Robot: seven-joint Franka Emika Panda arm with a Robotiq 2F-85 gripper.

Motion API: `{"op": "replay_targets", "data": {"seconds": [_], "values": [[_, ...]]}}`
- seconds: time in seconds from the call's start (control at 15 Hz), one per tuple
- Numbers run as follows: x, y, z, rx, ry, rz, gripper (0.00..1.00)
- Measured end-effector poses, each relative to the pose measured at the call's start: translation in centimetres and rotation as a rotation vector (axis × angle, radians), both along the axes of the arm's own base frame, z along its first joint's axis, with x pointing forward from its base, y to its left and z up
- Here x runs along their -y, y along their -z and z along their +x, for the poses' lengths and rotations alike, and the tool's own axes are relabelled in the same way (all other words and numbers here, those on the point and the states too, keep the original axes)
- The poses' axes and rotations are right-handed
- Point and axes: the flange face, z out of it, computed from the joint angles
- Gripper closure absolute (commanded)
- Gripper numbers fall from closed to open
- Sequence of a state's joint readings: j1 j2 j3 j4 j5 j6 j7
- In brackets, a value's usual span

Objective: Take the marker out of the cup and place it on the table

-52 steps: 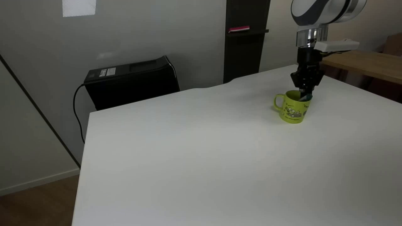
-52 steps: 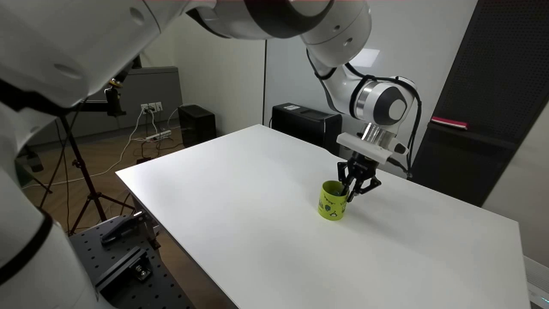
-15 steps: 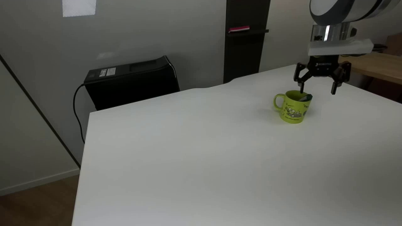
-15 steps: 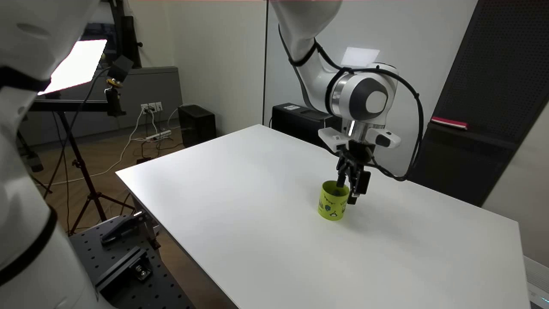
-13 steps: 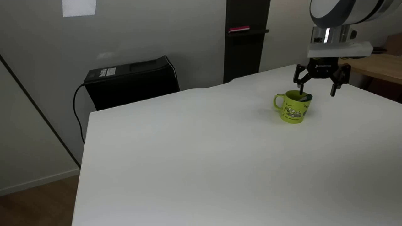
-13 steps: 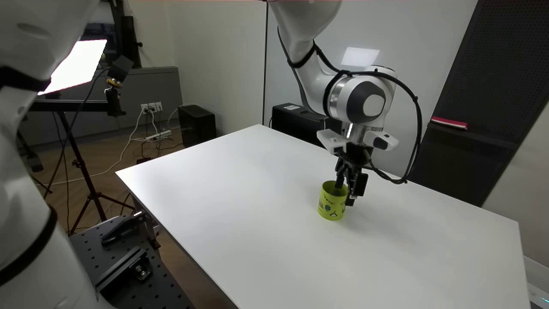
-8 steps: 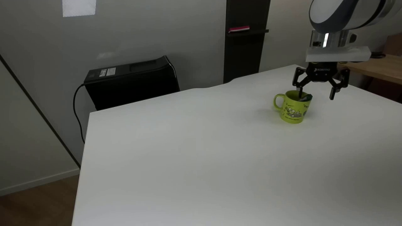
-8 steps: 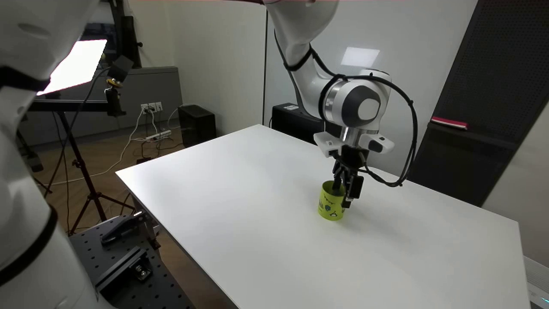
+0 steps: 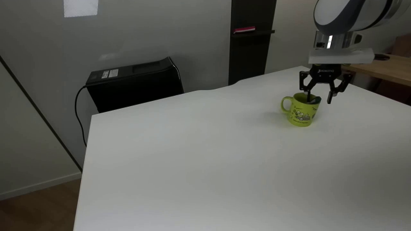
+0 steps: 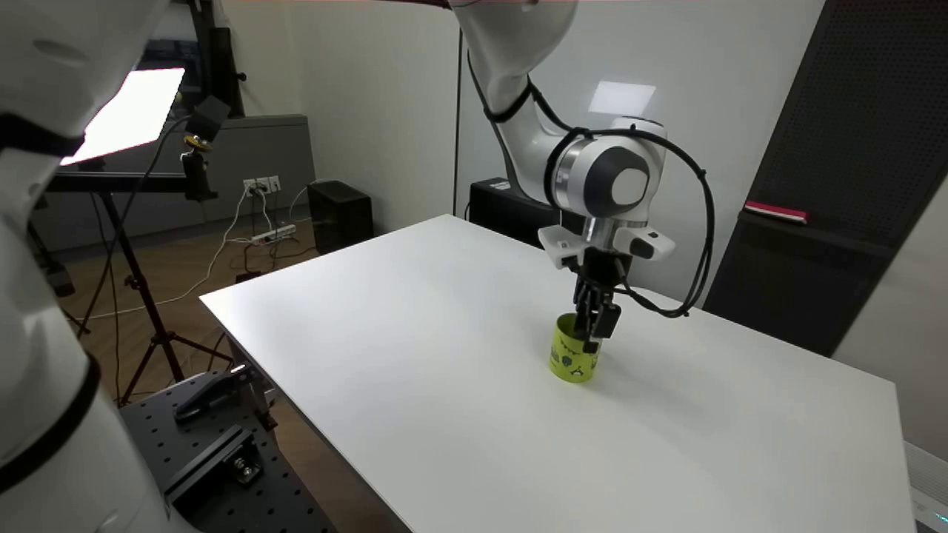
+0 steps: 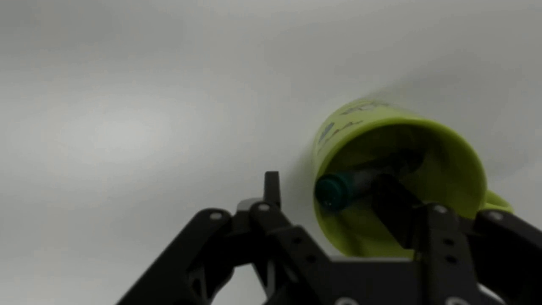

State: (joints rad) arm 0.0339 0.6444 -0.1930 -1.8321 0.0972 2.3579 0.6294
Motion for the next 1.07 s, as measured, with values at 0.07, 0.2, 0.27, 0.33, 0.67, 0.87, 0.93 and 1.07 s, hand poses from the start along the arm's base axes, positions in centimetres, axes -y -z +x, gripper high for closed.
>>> {"op": "replay_targets", "data": {"seconds": [0.07, 0.2, 0.27, 0.33, 0.67, 0.87, 0.93, 1.07], "values": [[-0.2, 0.0, 0.1, 0.002, -0.001, -0.002, 0.75], [-0.5, -0.1, 0.1, 0.003, -0.002, -0.008, 0.86], [-0.5, -0.3, 0.2, 0.006, -0.001, -0.012, 0.86], [-0.6, -0.4, 0.2, 0.006, -0.003, -0.019, 0.87], [-1.0, -1.3, 0.5, 0.017, -0.017, -0.042, 0.92], [-1.5, -1.7, 0.7, 0.022, -0.033, -0.055, 0.93], [-1.6, -1.9, 0.8, 0.025, -0.036, -0.056, 0.93], [-1.7, -2.3, 1.0, 0.033, -0.041, -0.059, 0.93]]}}
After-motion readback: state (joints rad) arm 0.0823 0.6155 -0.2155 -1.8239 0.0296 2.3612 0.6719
